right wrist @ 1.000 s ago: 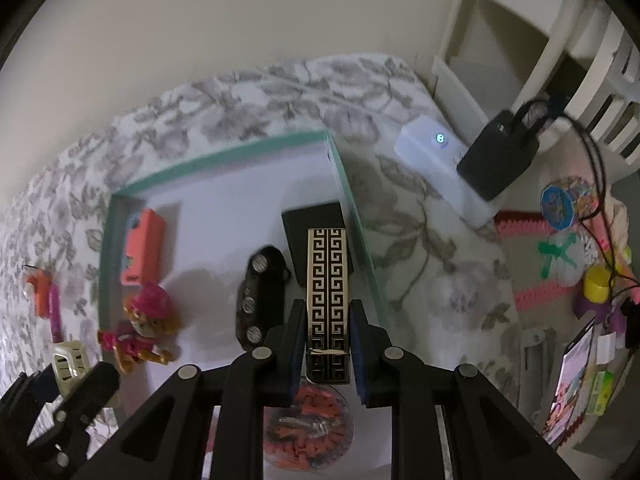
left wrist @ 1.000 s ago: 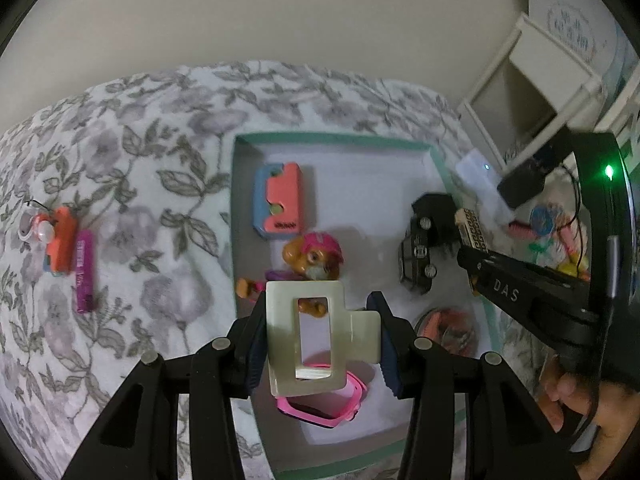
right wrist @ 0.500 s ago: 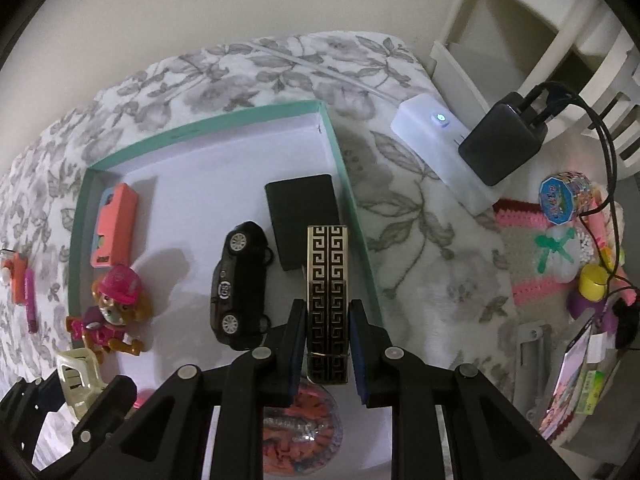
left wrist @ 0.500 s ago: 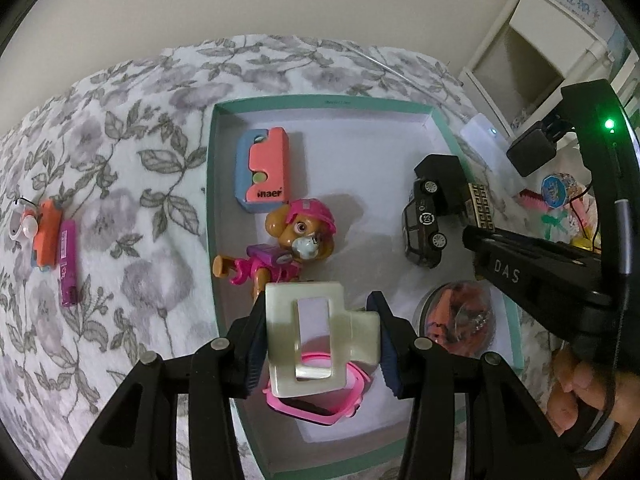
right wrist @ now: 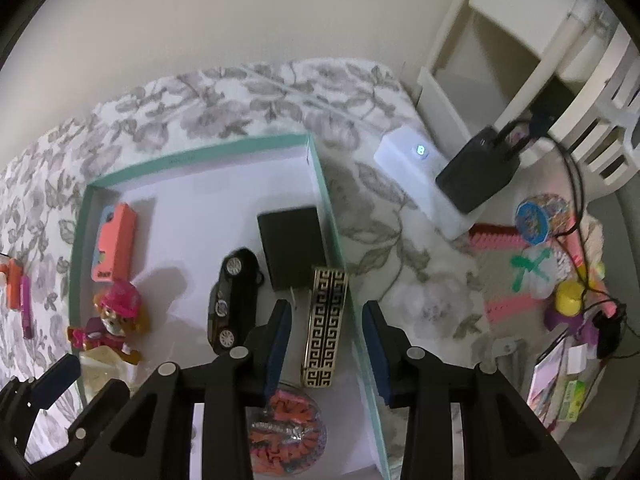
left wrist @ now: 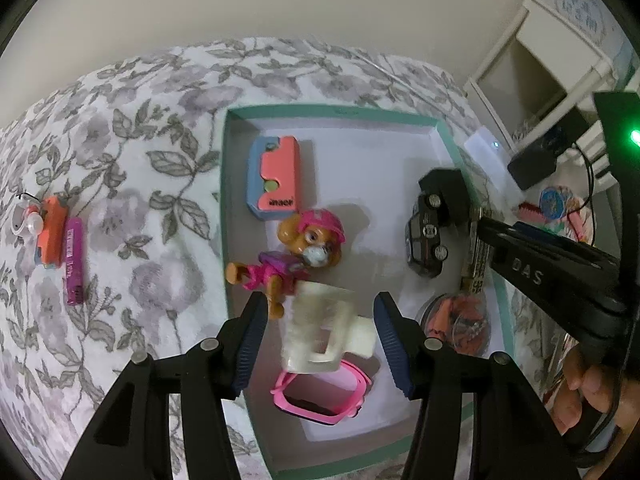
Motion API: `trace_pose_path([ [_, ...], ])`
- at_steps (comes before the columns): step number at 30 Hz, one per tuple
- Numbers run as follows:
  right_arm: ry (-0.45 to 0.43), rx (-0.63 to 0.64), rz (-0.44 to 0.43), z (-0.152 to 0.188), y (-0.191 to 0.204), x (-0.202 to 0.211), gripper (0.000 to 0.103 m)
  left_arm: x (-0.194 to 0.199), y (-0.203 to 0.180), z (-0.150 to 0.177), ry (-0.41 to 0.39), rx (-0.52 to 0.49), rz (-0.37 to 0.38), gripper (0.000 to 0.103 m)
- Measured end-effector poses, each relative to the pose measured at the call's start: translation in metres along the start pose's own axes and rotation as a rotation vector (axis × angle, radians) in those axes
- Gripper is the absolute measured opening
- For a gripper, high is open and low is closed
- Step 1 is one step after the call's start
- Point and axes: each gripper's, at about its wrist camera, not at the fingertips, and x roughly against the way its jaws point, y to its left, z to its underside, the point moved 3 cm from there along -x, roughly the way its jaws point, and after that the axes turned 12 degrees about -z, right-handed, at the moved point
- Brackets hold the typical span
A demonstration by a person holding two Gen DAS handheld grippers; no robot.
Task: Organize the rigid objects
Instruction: 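Open right tool to drop lipstick case while left tool releases hair clip in tray, then move both tools back toward the remaining toys beside the tray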
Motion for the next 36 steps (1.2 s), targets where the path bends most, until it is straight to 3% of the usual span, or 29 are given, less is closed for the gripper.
trace_pose_path([
  [11,-0.15,-0.012,-0.029,-0.016,0.005,0.046,0.047,0.026,0.043,-0.021,-0.049,0.141,0.021,0.063],
  [16,-0.192,-0.007,-0.033,-0.018,0.009,0.058,0.06,0.036,0.066,-0.028,-0.099,0.185,-0.06,0.064],
  [20,-0.204,0.007,-0.045,-0.02,0.013,0.06,0.062,0.038,0.084,-0.031,-0.109,0.235,-0.069,0.069],
  [26,-0.221,0.018,-0.065,-0.021,0.019,0.061,0.074,0.042,0.102,-0.033,-0.129,0.287,-0.091,0.07],
  [28,-0.218,0.026,-0.066,-0.022,0.022,0.059,0.077,0.042,0.105,-0.034,-0.132,0.294,-0.097,0.074],
  [30,-0.216,0.039,-0.064,-0.022,0.025,0.058,0.079,0.042,0.107,-0.034,-0.138,0.298,-0.095,0.086],
  [36,-0.213,0.067,-0.077,-0.022,0.035,0.053,0.087,0.047,0.113,-0.035,-0.159,0.308,-0.1,0.087],
])
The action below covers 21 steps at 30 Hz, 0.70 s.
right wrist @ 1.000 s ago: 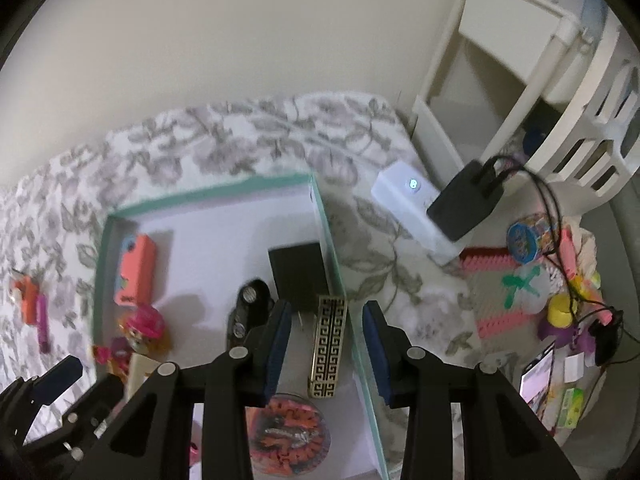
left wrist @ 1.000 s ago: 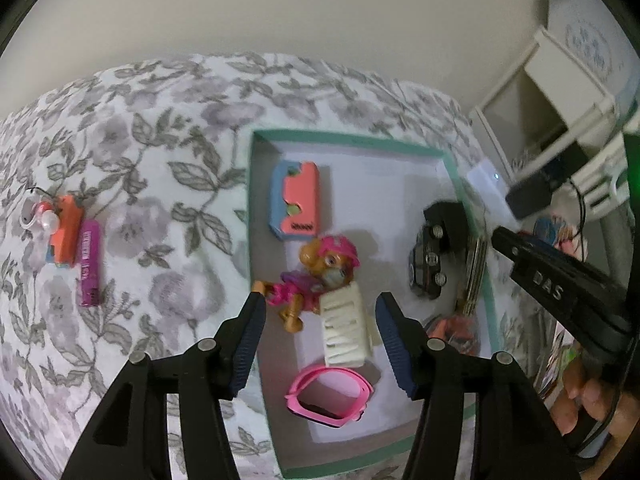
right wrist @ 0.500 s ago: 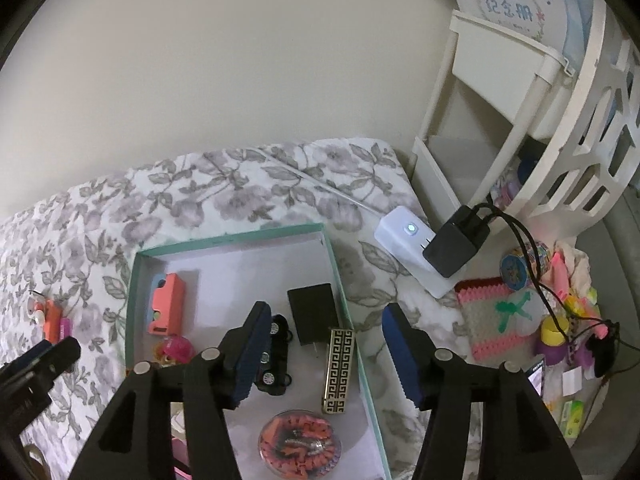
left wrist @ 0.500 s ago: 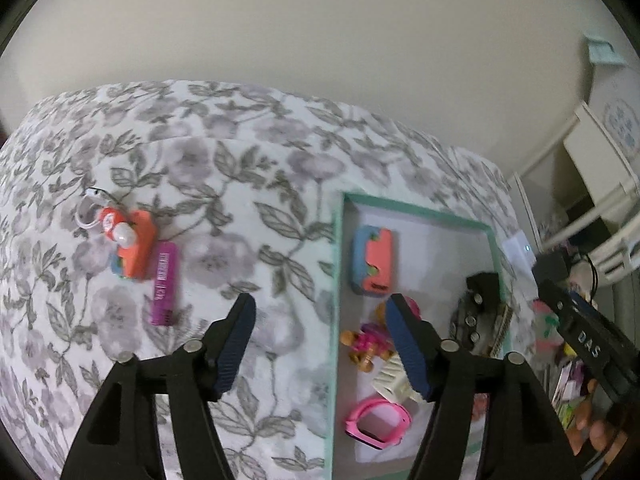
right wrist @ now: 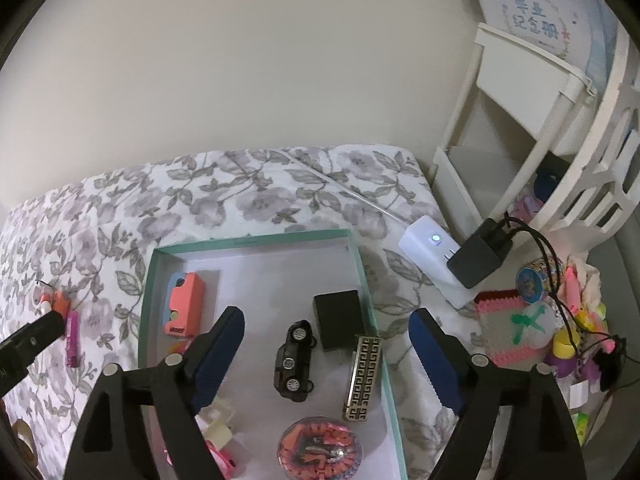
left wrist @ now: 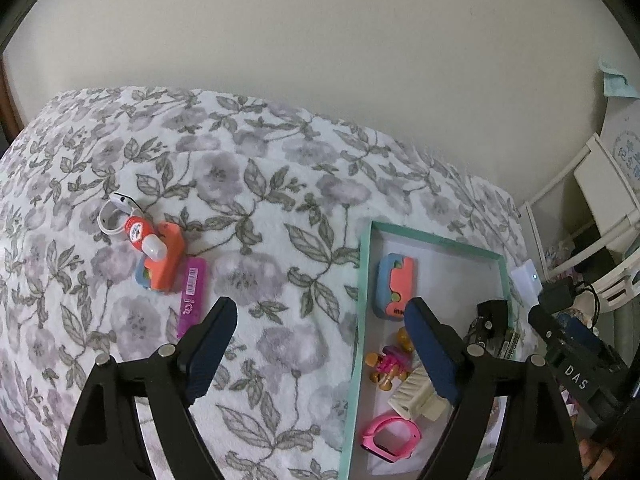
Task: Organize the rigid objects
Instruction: 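Move both tools back toward the remaining toys beside the tray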
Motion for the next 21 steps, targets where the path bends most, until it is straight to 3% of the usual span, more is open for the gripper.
trace_pose_path([
  [4,0.007,0.022,0.001,0.0,0.006,-0.005,0.1,-0.001,0.003,-0.001,-0.003,0.004,-0.009,0.09],
  [7,0.005,0.035,0.004,0.0,0.009,-0.006,0.102,-0.001,0.005,-0.002,-0.007,0.01,-0.013,0.09],
  [14,0.011,0.032,0.001,0.0,0.012,-0.01,0.103,-0.001,0.008,-0.003,-0.055,-0.004,-0.1,0.095],
  [21,0.017,0.036,-0.011,0.001,0.016,-0.014,0.103,-0.003,0.01,-0.004,-0.052,-0.005,-0.102,0.095],
])
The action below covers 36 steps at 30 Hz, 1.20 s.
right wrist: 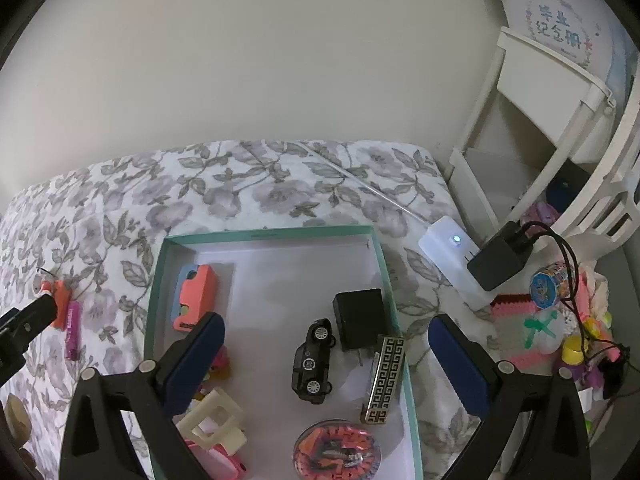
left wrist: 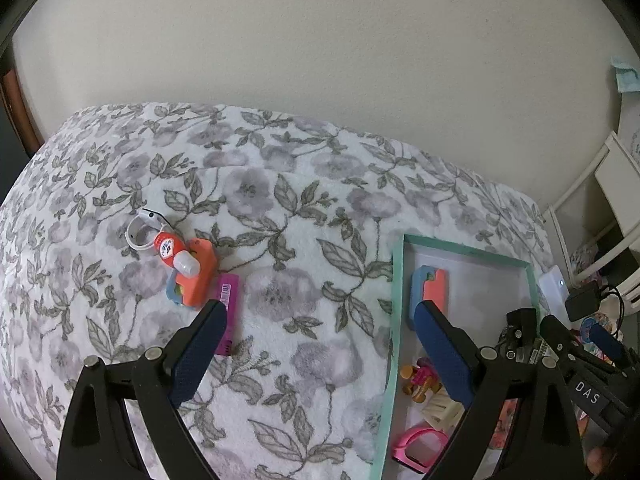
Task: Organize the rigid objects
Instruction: 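Move both tools back toward the remaining toys beside the tray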
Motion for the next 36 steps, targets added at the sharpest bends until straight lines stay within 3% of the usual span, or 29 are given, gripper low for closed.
trace_pose_path([
  [8,0.009,0.017,-0.034,0.0,0.011,-0.004,0.103,-0.004,0.017,-0.006,0.014,0.031,0.007,0.095],
  [16,0.017,0.073,-0.096,-0.002,0.044,-0.009,0.103,-0.009,0.075,-0.02,0.008,0.148,-0.017,0.095],
  [29,0.01,0.166,-0.288,0.003,0.146,-0.021,0.103,-0.015,0.172,-0.038,-0.002,0.29,-0.083,0.095],
  [36,0.039,0.26,-0.308,0.018,0.197,-0.039,0.103,-0.034,0.194,-0.034,0.055,0.337,-0.076,0.095],
])
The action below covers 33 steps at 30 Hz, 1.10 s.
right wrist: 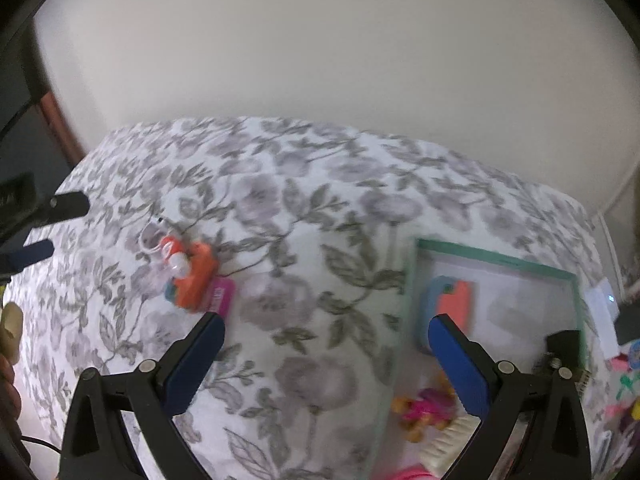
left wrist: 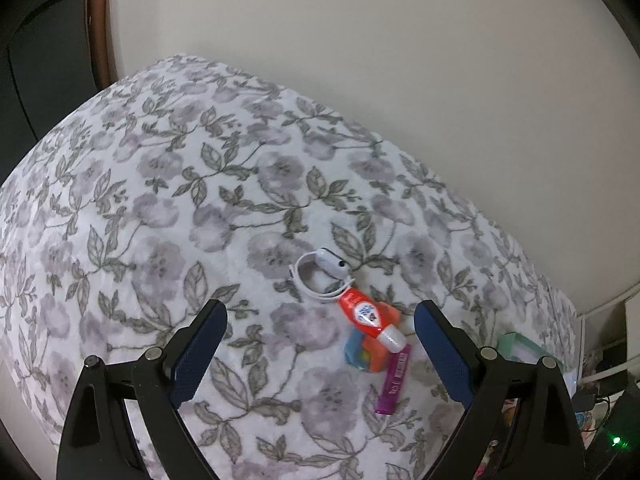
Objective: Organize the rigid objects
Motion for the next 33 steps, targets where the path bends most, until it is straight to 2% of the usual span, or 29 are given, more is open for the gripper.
trace_pose_path([
  [8,0.063,0.054,-0.019,0.011,0.027,-0.042,0.103,-0.018,0.001,-0.001,0.051,-0.002,0.007,0.095],
  [12,0.088,0.047,-0.045,0.015,0.032,-0.059,0.103,-0.031,-0.005,0.001,0.094,-0.002,0.048,0.095],
  [16,0.094,0.043,-0.058,0.018,0.035,-0.071,0.103,-0.044,-0.014,0.005,0.129,-0.021,0.046,0.095],
  [19,0.102,0.054,-0.06,0.02,0.039,-0.078,0.103,-0.052,-0.02,0.008,0.154,-0.023,0.07,0.095],
  [33,0.133,0.081,-0.036,0.03,0.038,-0.103,0.102,-0.08,-0.048,0.019,0.148,-0.063,0.064,0.095],
])
